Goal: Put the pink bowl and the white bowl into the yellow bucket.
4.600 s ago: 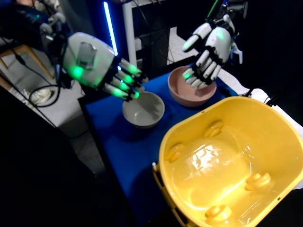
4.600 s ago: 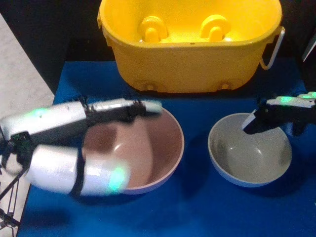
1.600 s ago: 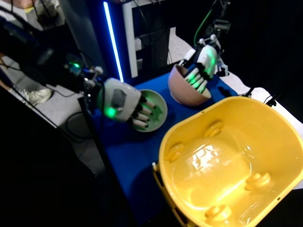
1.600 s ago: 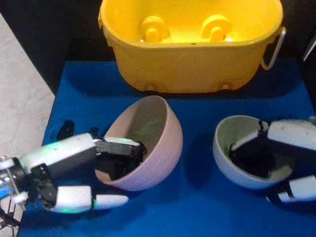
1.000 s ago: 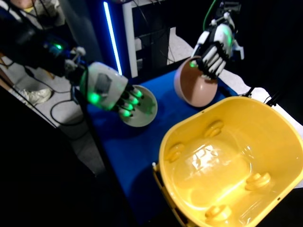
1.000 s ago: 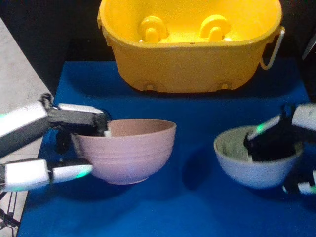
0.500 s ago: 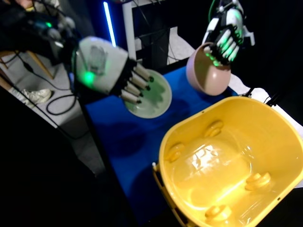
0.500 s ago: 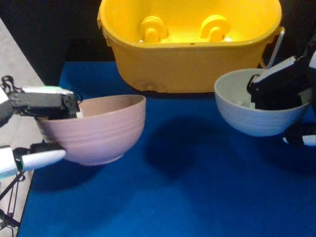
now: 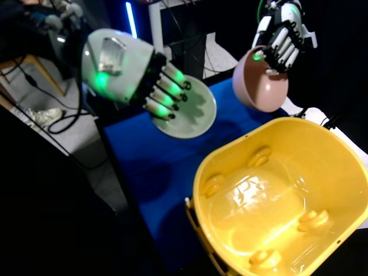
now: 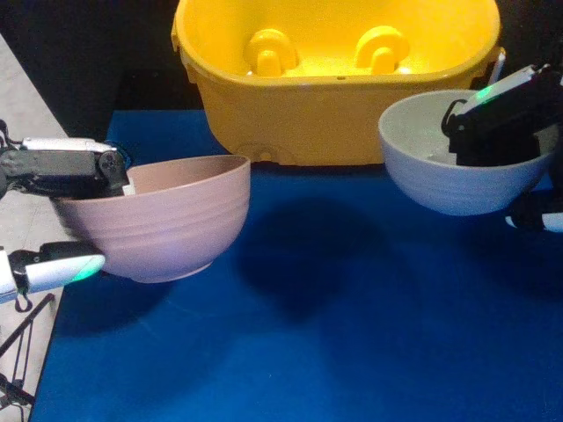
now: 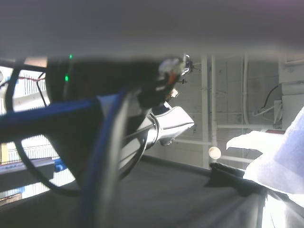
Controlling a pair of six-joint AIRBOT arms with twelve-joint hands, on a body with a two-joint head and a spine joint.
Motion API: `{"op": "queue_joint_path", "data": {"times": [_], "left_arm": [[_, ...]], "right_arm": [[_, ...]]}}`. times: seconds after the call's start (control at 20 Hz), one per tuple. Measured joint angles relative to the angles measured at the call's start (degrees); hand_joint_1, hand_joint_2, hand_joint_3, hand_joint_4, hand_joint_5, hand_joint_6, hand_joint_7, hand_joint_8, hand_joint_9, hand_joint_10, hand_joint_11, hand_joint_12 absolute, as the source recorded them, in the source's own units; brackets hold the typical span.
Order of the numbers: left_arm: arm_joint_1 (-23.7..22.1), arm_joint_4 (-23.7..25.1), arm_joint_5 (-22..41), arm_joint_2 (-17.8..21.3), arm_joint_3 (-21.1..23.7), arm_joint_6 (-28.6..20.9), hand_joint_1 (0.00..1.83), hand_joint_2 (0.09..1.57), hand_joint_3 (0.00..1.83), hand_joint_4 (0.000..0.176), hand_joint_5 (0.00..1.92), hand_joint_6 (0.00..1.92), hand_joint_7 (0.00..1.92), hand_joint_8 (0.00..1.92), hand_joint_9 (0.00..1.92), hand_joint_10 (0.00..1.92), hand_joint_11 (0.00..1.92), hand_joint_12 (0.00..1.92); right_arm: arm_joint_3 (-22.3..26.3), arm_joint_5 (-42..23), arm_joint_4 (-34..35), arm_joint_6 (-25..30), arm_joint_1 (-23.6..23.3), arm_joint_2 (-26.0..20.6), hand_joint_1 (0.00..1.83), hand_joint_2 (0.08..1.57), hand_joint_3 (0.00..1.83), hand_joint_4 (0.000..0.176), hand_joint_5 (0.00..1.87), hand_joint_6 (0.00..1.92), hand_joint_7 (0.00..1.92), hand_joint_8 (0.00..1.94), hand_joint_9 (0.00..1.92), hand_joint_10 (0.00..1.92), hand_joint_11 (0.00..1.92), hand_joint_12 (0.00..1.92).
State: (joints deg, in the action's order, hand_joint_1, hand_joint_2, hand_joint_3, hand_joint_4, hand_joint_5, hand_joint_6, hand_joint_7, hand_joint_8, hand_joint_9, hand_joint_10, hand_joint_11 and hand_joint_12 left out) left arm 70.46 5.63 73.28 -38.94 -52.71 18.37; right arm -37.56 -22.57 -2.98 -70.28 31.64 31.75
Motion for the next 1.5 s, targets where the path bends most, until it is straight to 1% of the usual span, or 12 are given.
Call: {"op": "queue_joint_path", "data": {"times": [0.1, 0.15, 0.2, 0.3, 0.55, 0.7, 0.95, 1.05, 1.15, 1.25, 1.35, 1.5], "left_arm": [[0.00, -0.07, 0.31, 1.31, 0.04, 0.48, 1.32, 1.26, 0.00, 0.000, 0.64, 1.25, 0.73, 1.51, 0.68, 1.54, 0.59, 1.39], [0.00, -0.50, 0.66, 1.70, 0.04, 1.14, 1.43, 1.27, 0.00, 0.000, 0.66, 1.21, 0.79, 1.51, 0.46, 1.57, 0.43, 1.74], [0.00, -1.25, 1.60, 2.08, 0.04, 1.73, 1.45, 1.28, 0.00, 0.000, 0.68, 1.19, 0.81, 1.47, 0.39, 1.60, 0.38, 1.83], [0.00, -1.31, 3.23, 2.45, 0.04, 2.47, 1.46, 1.28, 0.00, 0.000, 0.66, 1.22, 0.83, 1.44, 0.41, 1.60, 0.39, 1.83], [-7.93, -0.61, 3.78, 3.41, -0.15, 5.55, 1.45, 1.28, 0.00, 0.000, 0.68, 1.19, 0.81, 1.47, 0.39, 1.60, 0.38, 1.83], [-10.34, 1.70, 2.75, 3.41, -0.35, 5.88, 1.46, 1.28, 0.00, 0.000, 0.66, 1.22, 0.79, 1.51, 0.40, 1.59, 0.39, 1.83], [-11.37, 1.49, 2.40, 3.41, -1.55, 6.14, 1.46, 1.28, 0.00, 0.000, 0.66, 1.21, 0.80, 1.50, 0.40, 1.59, 0.39, 1.83], [-13.31, 1.90, 1.77, 3.39, -2.01, 7.17, 1.45, 1.28, 0.00, 0.000, 0.68, 1.19, 0.81, 1.47, 0.39, 1.60, 0.38, 1.83], [-17.94, 3.63, 0.15, 2.01, -3.91, 7.17, 1.46, 1.28, 0.00, 0.000, 0.66, 1.22, 0.83, 1.44, 0.41, 1.60, 0.39, 1.83], [-26.45, 7.23, -4.98, -2.10, -7.65, 6.95, 1.46, 1.28, 0.00, 0.000, 0.66, 1.22, 0.83, 1.44, 0.41, 1.60, 0.39, 1.83], [-33.31, 11.43, -10.23, -6.47, -10.93, 4.17, 1.46, 1.28, 0.00, 0.000, 0.66, 1.22, 0.79, 1.51, 0.40, 1.59, 0.39, 1.83], [-39.69, 15.65, -15.21, -11.45, -15.06, 2.38, 1.46, 1.28, 0.00, 0.000, 0.66, 1.22, 0.79, 1.51, 0.40, 1.59, 0.39, 1.83]], "right_arm": [[-0.02, 1.20, -1.40, -0.04, -2.16, 0.24, 1.49, 1.17, 0.00, 0.000, 0.81, 1.31, 0.74, 1.19, 0.85, 1.24, 0.71, 1.63], [-0.02, 2.27, -2.82, -0.04, -4.24, 0.74, 1.48, 1.17, 0.00, 0.000, 0.79, 1.33, 0.72, 1.20, 0.84, 1.25, 0.71, 1.64], [0.00, 3.69, -5.49, -0.02, -7.82, 1.79, 1.48, 1.18, 0.00, 0.000, 0.79, 1.34, 0.70, 1.24, 0.82, 1.28, 0.69, 1.66], [0.02, 3.10, -7.52, 0.09, -9.94, 2.78, 1.38, 1.17, 0.00, 0.000, 0.83, 1.29, 0.75, 1.19, 0.88, 1.30, 0.82, 1.57], [-2.14, 5.49, -9.01, 0.13, -11.08, 5.01, 1.35, 1.20, 0.00, 0.000, 0.83, 1.34, 0.70, 1.22, 0.81, 1.40, 0.75, 1.63], [-2.56, 5.11, -9.77, 0.15, -12.24, 5.03, 1.47, 1.19, 0.00, 0.000, 0.80, 1.35, 0.67, 1.25, 0.83, 1.28, 0.64, 1.69], [-5.16, 8.31, -11.91, 0.15, -16.31, 7.41, 1.48, 1.16, 0.00, 0.000, 0.81, 1.29, 0.72, 1.14, 0.91, 1.20, 0.72, 1.65], [-5.70, 8.37, -12.52, 0.20, -16.68, 7.85, 1.47, 1.23, 0.00, 0.000, 0.66, 1.46, 0.61, 1.26, 0.77, 1.35, 0.60, 1.76], [-6.49, 9.62, -13.18, 0.17, -17.29, 8.52, 1.47, 1.24, 0.00, 0.000, 0.68, 1.49, 0.61, 1.29, 0.74, 1.37, 0.53, 1.77], [-7.13, 9.62, -13.31, 0.20, -18.56, 8.26, 1.48, 1.16, 0.00, 0.000, 0.86, 1.29, 0.83, 1.17, 0.84, 1.18, 0.62, 1.62], [-7.69, 9.33, -13.92, 0.17, -20.33, 7.72, 1.37, 1.14, 0.00, 0.000, 0.90, 1.24, 0.92, 1.09, 0.84, 1.20, 0.61, 1.58], [-10.36, 10.54, -15.06, 0.11, -22.84, 9.11, 1.49, 1.15, 0.00, 0.000, 0.84, 1.29, 0.84, 1.07, 0.88, 1.17, 0.70, 1.60]]}}
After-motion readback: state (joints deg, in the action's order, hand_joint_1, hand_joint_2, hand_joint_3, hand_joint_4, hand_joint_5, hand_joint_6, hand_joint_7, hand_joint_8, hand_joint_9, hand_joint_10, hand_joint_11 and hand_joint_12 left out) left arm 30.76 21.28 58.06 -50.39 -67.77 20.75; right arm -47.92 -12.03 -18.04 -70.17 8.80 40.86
